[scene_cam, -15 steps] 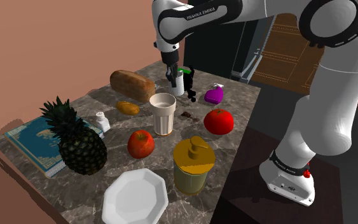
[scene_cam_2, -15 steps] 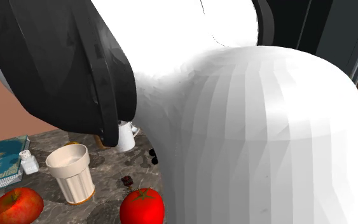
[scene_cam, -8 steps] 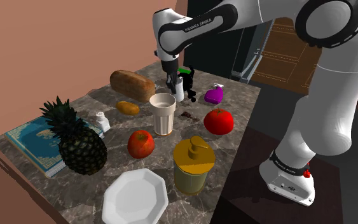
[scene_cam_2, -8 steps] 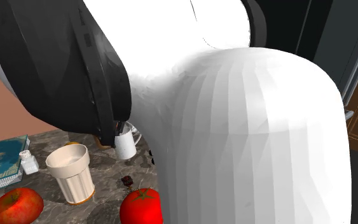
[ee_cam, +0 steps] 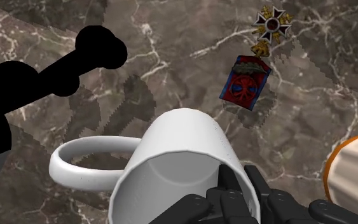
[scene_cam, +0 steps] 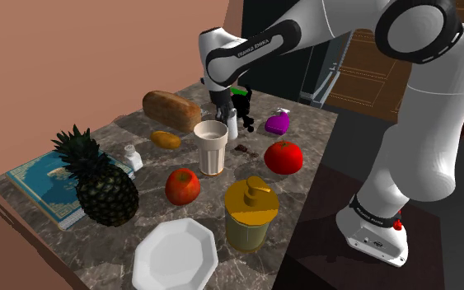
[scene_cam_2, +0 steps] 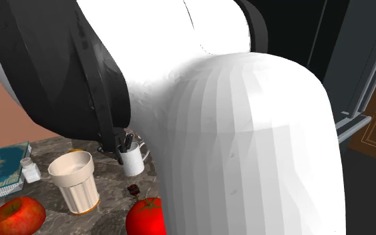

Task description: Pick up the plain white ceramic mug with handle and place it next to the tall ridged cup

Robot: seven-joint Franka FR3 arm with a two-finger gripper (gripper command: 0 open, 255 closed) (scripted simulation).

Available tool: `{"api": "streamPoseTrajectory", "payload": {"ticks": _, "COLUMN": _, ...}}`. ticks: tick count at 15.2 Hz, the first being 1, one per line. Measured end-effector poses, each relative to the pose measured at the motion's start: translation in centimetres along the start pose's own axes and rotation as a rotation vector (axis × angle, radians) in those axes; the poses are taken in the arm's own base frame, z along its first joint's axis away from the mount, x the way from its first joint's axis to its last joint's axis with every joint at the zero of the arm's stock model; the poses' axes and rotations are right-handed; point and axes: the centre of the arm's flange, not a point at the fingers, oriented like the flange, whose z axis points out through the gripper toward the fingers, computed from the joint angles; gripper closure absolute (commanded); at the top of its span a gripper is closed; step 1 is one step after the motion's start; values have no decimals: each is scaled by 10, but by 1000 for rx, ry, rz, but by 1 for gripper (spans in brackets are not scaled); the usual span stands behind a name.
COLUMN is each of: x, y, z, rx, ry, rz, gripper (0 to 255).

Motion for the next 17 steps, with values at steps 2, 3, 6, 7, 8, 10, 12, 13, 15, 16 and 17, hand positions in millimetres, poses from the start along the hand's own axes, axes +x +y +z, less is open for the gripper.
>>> {"api": "streamPoseTrajectory", "payload": {"ticks": 2, "x": 2, "y": 0, "z": 9, "rx": 0, "ry": 0, "rz": 0, "gripper": 255}}
{"api": "streamPoseTrajectory", "payload": {"ticks": 3, "x": 2, "y": 0, "z": 10, "rx": 0, "ry": 0, "rz": 0, "gripper": 255}}
{"api": "streamPoseTrajectory", "payload": {"ticks": 6, "x": 2, "y": 0, "z": 11, "rx": 0, "ry": 0, "rz": 0, "gripper": 255}}
{"api": "streamPoseTrajectory", "payload": {"ticks": 7, "x": 2, "y": 0, "z": 11, "rx": 0, "ry": 0, "rz": 0, "gripper": 255}}
{"api": "streamPoseTrajectory", "payload": {"ticks": 8, "x": 2, "y": 0, "z": 11, "rx": 0, "ry": 0, "rz": 0, "gripper": 255}}
{"api": "streamPoseTrajectory", "payload": {"ticks": 10, "x": 2, "y": 0, "z": 11, "rx": 0, "ry": 0, "rz": 0, "gripper": 0}}
{"api": "streamPoseTrajectory", "payload": {"ticks": 12, "x": 2, "y": 0, "z": 11, "rx": 0, "ry": 1, "rz": 0, "gripper": 0}}
{"api": "streamPoseTrajectory", "payload": {"ticks": 13, "x": 2, "y": 0, "z": 11, "rx": 0, "ry": 1, "rz": 0, "gripper": 0}}
{"api": "streamPoseTrajectory", "payload": {"ticks": 15, "x": 2, "y": 0, "z": 11, "rx": 0, "ry": 1, "rz": 0, "gripper": 0}}
{"api": "streamPoseTrajectory", "payload": {"ticks": 16, "x": 2, "y": 1, "z": 5, "rx": 0, "ry": 1, "rz": 0, "gripper": 0}}
{"api": "streamPoseTrajectory", "payload": {"ticks": 17, "x": 1, "y": 1, "z": -5, "rx": 0, "ry": 1, "rz": 0, "gripper": 0}}
